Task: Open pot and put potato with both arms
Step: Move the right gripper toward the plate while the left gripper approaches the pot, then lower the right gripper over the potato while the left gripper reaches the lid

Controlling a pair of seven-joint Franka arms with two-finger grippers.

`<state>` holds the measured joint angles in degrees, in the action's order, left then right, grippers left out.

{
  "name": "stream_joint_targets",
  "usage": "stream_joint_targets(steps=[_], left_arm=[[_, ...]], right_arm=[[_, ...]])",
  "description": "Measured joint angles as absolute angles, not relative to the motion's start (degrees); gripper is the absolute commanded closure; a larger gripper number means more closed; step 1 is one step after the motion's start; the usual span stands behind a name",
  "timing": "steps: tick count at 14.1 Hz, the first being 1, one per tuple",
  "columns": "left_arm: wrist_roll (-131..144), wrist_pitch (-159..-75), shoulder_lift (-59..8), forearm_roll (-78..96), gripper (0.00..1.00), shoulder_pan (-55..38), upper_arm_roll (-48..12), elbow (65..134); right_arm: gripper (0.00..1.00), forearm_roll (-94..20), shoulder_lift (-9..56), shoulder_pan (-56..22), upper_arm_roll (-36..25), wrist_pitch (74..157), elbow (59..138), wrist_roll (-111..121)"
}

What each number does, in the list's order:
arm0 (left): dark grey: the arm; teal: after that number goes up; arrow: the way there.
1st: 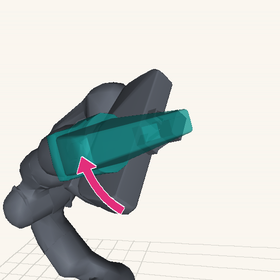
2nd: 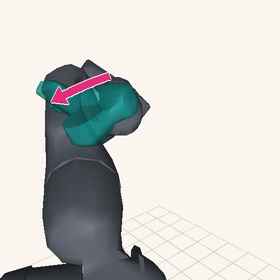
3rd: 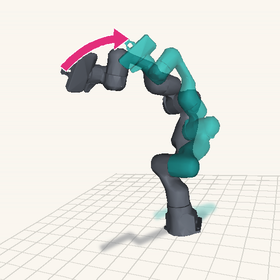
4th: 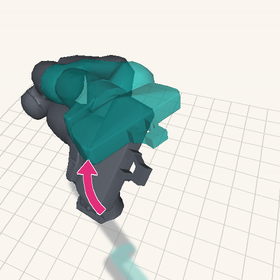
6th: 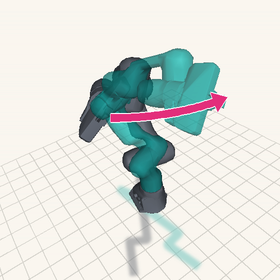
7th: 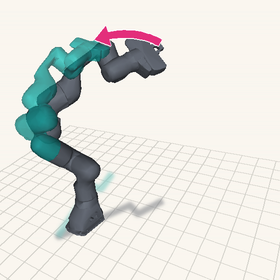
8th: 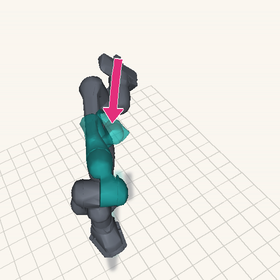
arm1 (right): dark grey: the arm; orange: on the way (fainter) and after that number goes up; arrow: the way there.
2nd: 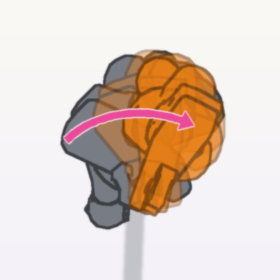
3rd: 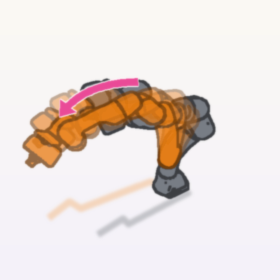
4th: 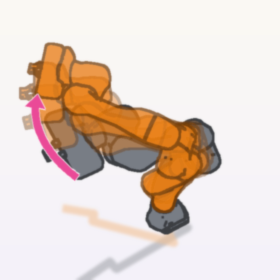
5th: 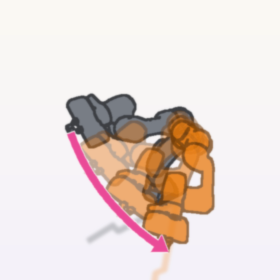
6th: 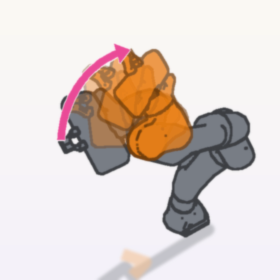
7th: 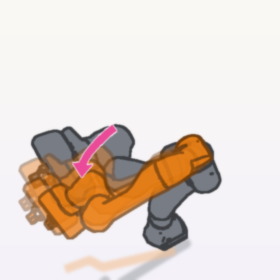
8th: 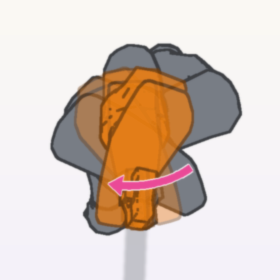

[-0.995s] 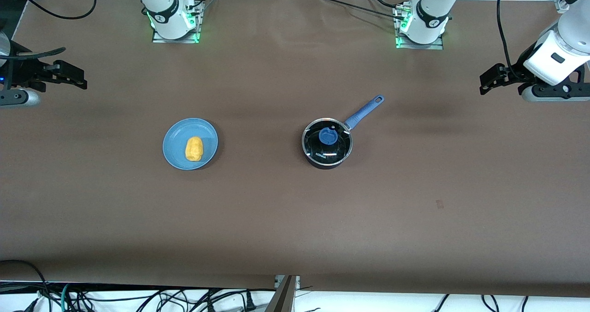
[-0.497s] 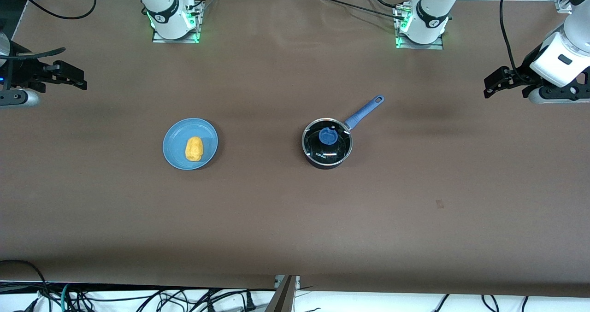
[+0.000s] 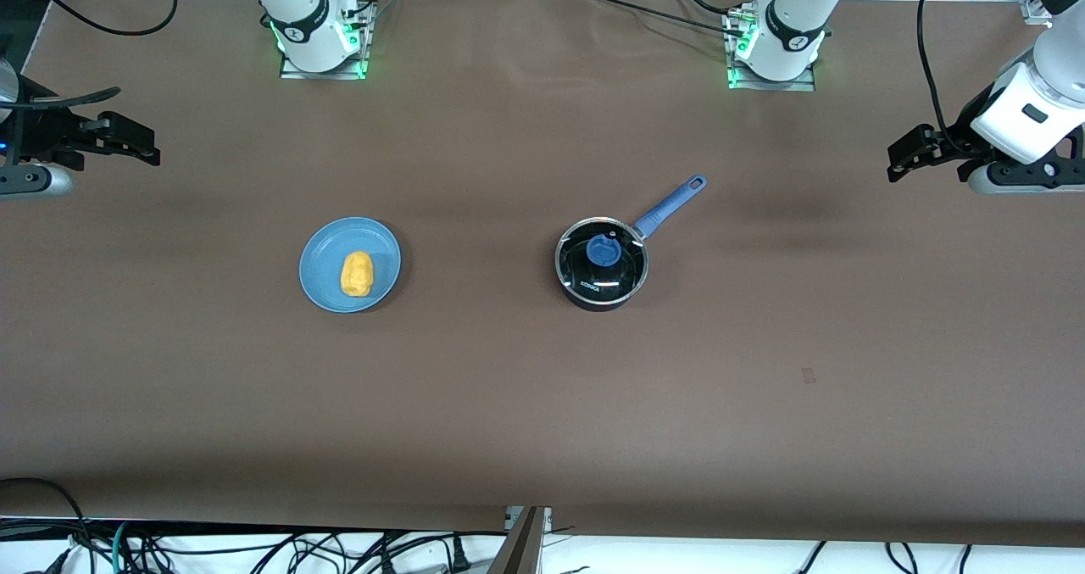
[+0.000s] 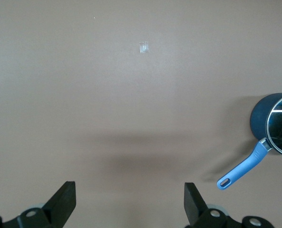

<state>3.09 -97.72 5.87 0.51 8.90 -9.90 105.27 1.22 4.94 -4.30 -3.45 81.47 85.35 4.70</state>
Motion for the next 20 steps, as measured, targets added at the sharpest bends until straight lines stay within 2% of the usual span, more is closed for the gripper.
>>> stream_joint_targets(steps=[20], left_arm=[[3.2,-97.6,5.5,0.5,0.0,8.9,-10.1,105.3]], right_arm=[[0.0,0.6,5.4,-4.2,-3.6,82.4,85.3,4.7]])
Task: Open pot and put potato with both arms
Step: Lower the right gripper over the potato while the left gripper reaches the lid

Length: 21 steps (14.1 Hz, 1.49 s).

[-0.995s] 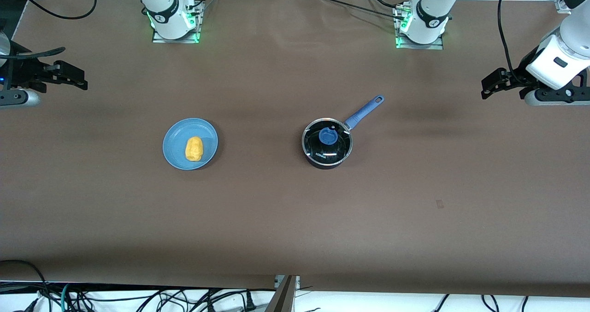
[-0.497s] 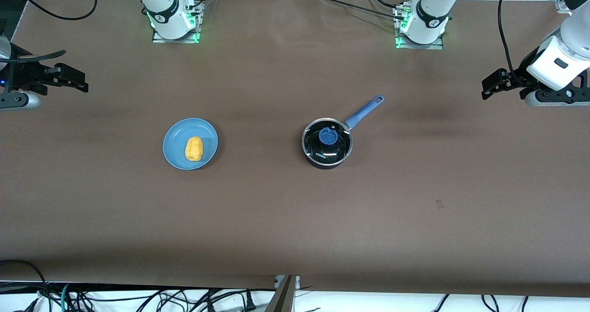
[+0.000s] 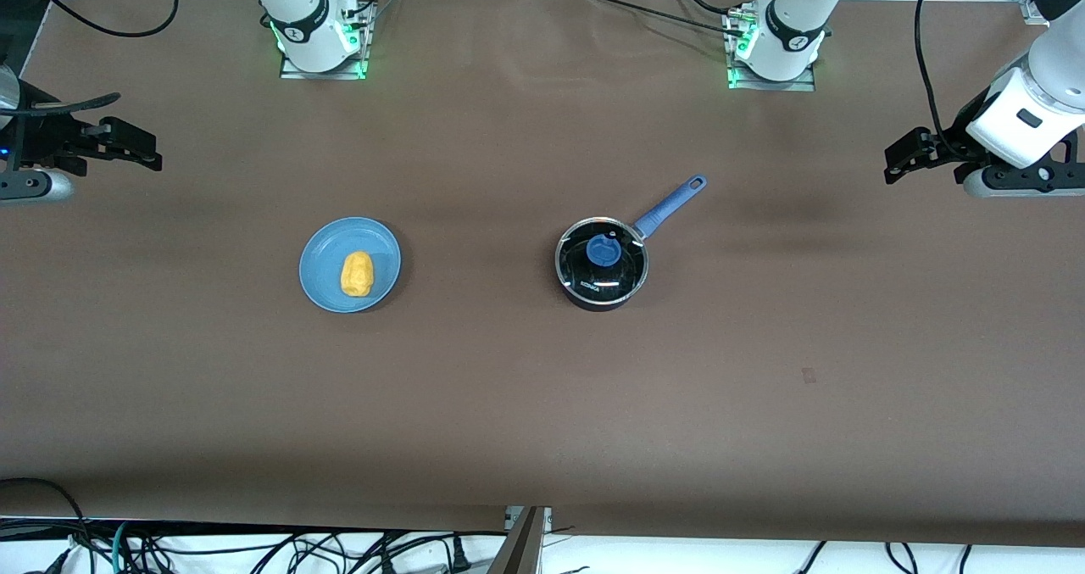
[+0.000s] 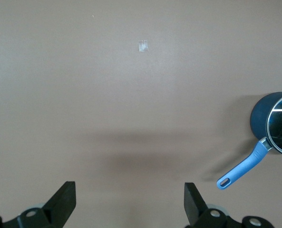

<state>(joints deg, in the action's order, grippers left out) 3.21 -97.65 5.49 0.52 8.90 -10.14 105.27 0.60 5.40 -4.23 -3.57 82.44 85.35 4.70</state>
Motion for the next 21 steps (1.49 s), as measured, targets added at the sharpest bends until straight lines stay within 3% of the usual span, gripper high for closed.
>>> stream_joint_targets(steps=[11,14,21], left_arm=[[8.8,-96.2,3.2,5.8,0.0,7.7,-13.9,104.5],[13.7,-97.7,1.0,6.6,0.0,6.9,-20.2,104.5],[39.8,-112.0,-10.9,4.6,0.0,4.1,-34.2,105.1]], right_arm=[[0.0,0.5,6.8,-3.9,-3.6,84.6,85.4,4.7],[0.0,0.5,7.9,-3.9,-3.7,85.2,85.4,4.7],[0.0,0.1,15.8,-5.4,-3.0,91.9,85.5,4.1]])
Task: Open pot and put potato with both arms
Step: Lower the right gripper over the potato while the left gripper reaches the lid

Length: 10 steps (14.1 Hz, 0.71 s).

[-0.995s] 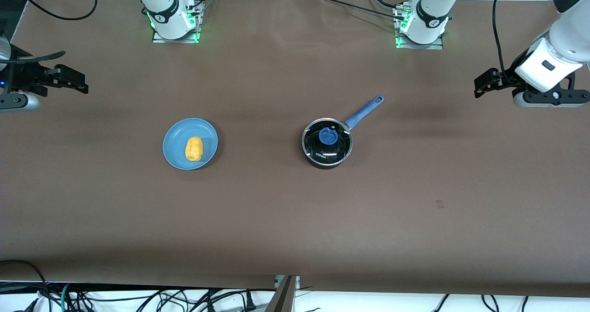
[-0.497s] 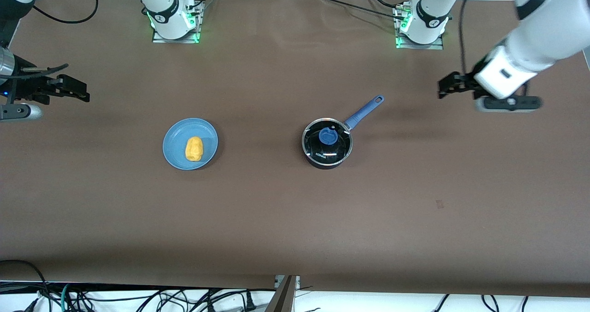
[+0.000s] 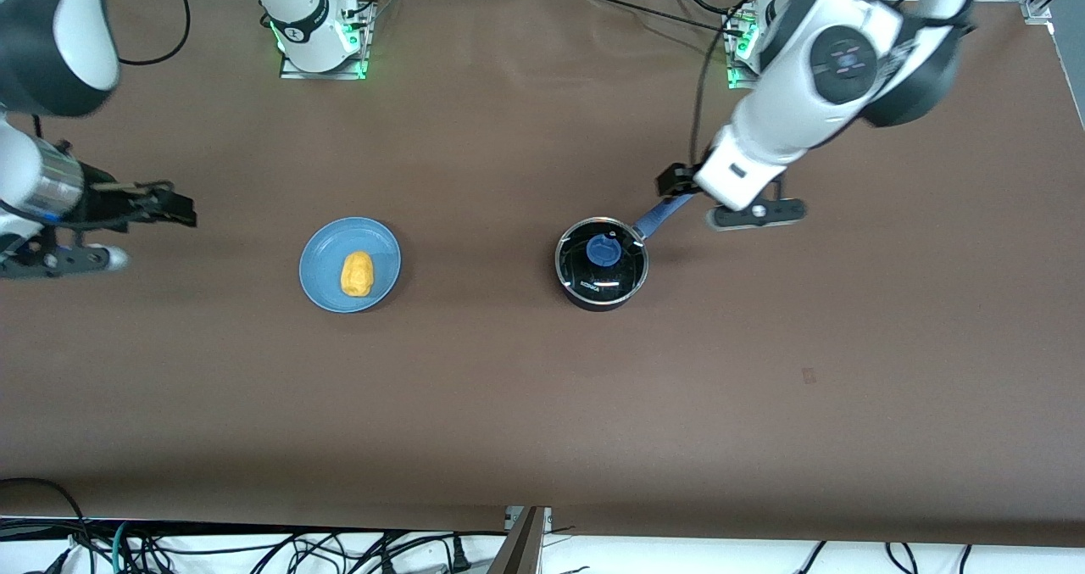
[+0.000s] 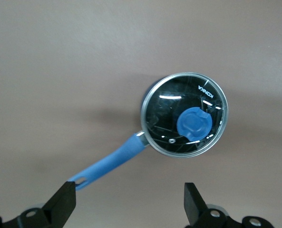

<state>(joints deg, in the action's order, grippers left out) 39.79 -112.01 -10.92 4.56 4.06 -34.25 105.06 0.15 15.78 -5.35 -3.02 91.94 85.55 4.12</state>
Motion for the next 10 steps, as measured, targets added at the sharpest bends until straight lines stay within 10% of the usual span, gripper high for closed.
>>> stream_joint_targets(steps=[10], left_arm=[[63.3,-124.1,-28.9,-16.6,0.0,-9.1,-34.3,101.2]], right_arm=[[0.0,-0.3,31.4,-14.4,-2.5,110.9,87.8,-8.3]])
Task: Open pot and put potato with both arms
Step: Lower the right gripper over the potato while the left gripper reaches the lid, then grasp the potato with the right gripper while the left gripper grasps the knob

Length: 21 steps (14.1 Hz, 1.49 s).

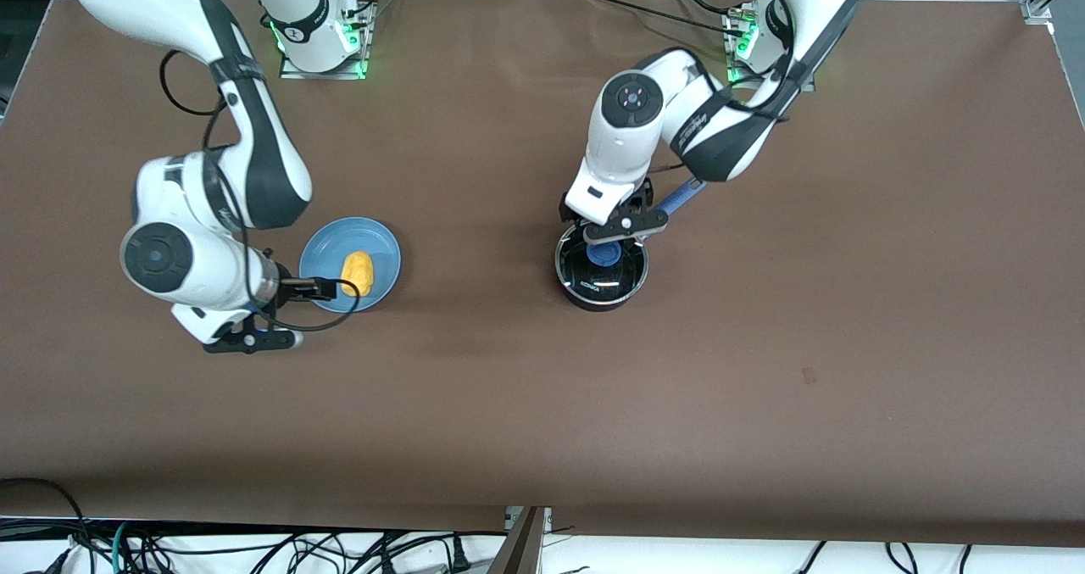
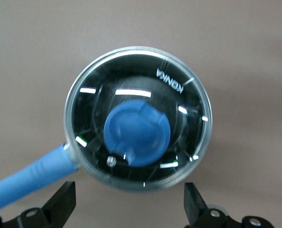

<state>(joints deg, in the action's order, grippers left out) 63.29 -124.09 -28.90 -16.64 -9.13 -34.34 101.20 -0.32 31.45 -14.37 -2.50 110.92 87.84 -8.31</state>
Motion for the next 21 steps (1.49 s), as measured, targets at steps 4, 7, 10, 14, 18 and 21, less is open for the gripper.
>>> stream_joint_targets(steps=[4,7,10,14,18,21], left_arm=[[61.2,-124.1,-32.3,-19.0,0.0,-9.0,-34.1,98.1],[59.5,-124.1,-33.3,-19.3,0.0,-9.1,-34.1,97.7],[59.3,-124.1,-35.0,-21.9,0.0,-9.8,-34.1,96.7],[59.2,-124.1,-35.6,-22.4,0.01,-9.7,-33.9,95.9],[59.1,-124.1,-35.8,-23.1,0.12,-9.7,-33.8,95.8],[57.4,-124.1,-35.9,-24.7,0.36,-9.7,-33.7,95.8]], right_arm=[[0.0,-1.4,33.8,-14.8,-2.5,118.0,92.6,-9.0],[0.0,-1.8,33.9,-15.2,-2.5,120.2,96.7,-11.4],[0.0,-1.9,33.1,-15.3,-2.5,120.2,98.6,-11.9],[0.0,-2.1,32.7,-15.4,-0.8,120.2,99.8,-15.5],[0.0,-2.1,32.9,-16.5,0.0,121.0,102.0,-17.4],[0.0,-2.1,33.1,-16.5,-0.1,122.4,103.6,-17.5]])
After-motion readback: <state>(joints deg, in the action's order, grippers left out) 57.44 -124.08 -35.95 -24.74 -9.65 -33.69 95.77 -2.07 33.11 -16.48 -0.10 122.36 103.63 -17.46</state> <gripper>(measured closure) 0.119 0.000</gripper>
